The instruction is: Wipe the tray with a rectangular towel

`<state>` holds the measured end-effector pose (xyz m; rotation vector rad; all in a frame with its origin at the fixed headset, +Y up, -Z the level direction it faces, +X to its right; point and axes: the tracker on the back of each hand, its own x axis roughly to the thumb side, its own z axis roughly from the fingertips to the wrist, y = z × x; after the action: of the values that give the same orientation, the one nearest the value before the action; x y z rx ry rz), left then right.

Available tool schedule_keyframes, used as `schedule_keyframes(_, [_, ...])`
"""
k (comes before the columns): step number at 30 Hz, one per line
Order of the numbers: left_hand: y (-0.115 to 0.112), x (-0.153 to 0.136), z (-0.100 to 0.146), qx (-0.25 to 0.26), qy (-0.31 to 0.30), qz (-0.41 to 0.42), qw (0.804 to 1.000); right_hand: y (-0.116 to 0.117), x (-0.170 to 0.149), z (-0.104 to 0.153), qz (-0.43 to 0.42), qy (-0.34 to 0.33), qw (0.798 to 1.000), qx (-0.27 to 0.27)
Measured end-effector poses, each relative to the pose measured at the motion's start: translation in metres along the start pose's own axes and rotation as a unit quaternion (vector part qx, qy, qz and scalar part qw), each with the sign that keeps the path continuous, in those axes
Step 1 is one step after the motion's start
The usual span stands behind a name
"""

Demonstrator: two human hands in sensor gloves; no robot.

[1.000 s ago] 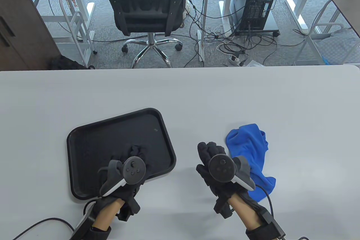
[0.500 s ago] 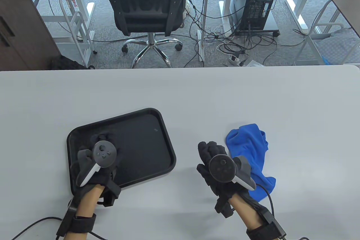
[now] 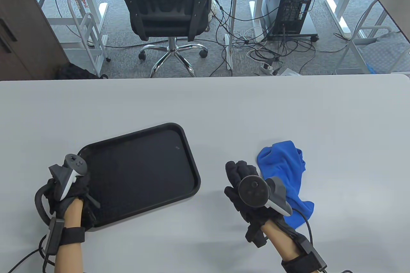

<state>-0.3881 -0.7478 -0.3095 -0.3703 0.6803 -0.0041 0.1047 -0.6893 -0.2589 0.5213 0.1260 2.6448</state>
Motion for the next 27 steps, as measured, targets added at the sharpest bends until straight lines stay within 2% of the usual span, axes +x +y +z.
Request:
schedule_keyframes(3, [-0.009,0.001,-0.005,-0.030,-0.001,-0.006,1.000,0.000,0.000,0.000,-0.001,0.001,1.000,0.002])
schedule_keyframes(10, [-0.015,0.007,-0.007,-0.036,-0.007,-0.033,0.999,0.000,-0.001,0.000,-0.001,0.004,1.000,0.006])
schedule_keyframes(17, [-0.021,0.005,-0.010,-0.066,-0.023,-0.003,0.998,0.000,-0.001,-0.001,-0.003,0.004,1.000,0.006])
schedule_keyframes(22, [-0.025,0.011,-0.003,-0.074,-0.055,-0.005,0.996,0.000,-0.001,-0.001,-0.005,0.004,1.000,0.006])
schedule_keyframes(27, [-0.028,0.035,0.013,-0.071,-0.100,-0.038,0.992,0.000,-0.001,-0.001,-0.008,0.001,1.000,0.006])
